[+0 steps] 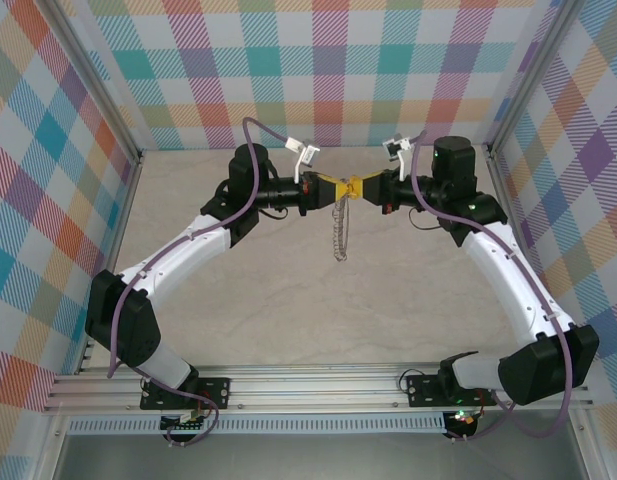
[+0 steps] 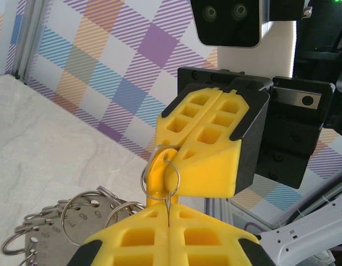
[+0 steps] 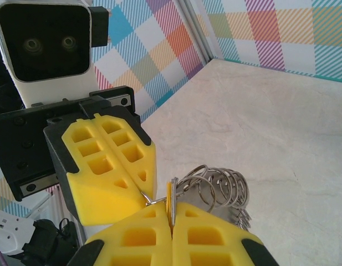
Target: Put the keys on the keyring
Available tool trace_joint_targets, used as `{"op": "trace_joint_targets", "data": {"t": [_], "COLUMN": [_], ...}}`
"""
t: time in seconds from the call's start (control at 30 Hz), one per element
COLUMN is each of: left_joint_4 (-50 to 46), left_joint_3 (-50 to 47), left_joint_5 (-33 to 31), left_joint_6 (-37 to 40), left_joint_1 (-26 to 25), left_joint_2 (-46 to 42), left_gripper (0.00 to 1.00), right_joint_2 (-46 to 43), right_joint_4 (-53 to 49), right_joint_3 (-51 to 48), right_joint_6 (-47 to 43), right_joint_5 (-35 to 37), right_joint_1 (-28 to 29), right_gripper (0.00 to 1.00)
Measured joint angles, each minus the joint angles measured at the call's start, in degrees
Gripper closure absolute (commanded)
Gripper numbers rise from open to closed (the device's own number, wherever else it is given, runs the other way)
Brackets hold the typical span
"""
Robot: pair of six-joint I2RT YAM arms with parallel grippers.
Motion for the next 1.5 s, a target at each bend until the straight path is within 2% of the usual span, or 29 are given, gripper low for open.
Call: {"op": "trace_joint_targets", "data": {"t": [0.2,0.33,0.43,0.57,1.03,1.5], "left_joint_4": [-0.17,-0.42,-1.38,-1.92,-3.23,-4.7], "left_joint_3": [0.07,0.09,0.09,-0.07,-5.33,-7.85], "left_joint_5": [-0.57,-2.21,-3.74,-6.27,-17.44,-19.34], "left_joint_6": [0.0,0.26,0.46,0.9,1.25,1.2], "left_joint_1": [-0.11,-0.26,-0.33,-0.33,2.97,6.21], "left_joint_2": [0.0,0.0,-0.11,-0.94,-8.7,-9.84], "left_gripper": [0.99,0.74,0.67,0.62,0.58,0.58], "right_joint_2": [0.0,0.0,0.24,1.49,12.55,34.1], "right_joint_4": [0.02,0.07,0.04,0.04,-0.11,-2.16], "right_joint_3": [0.0,0.0,0.0,0.02,2.6,20.83], "right_joint_6": [0.0,0.2,0.24,0.22,0.2,-1.36], "right_joint_5": [0.35,1.88,3.39,4.76,6.6,8.02], "right_joint_1": [0.0,-0.02,-0.07,-0.07,-0.07,-0.83], "right_gripper": [1.0,1.0,1.0,1.0,1.0,1.0]}}
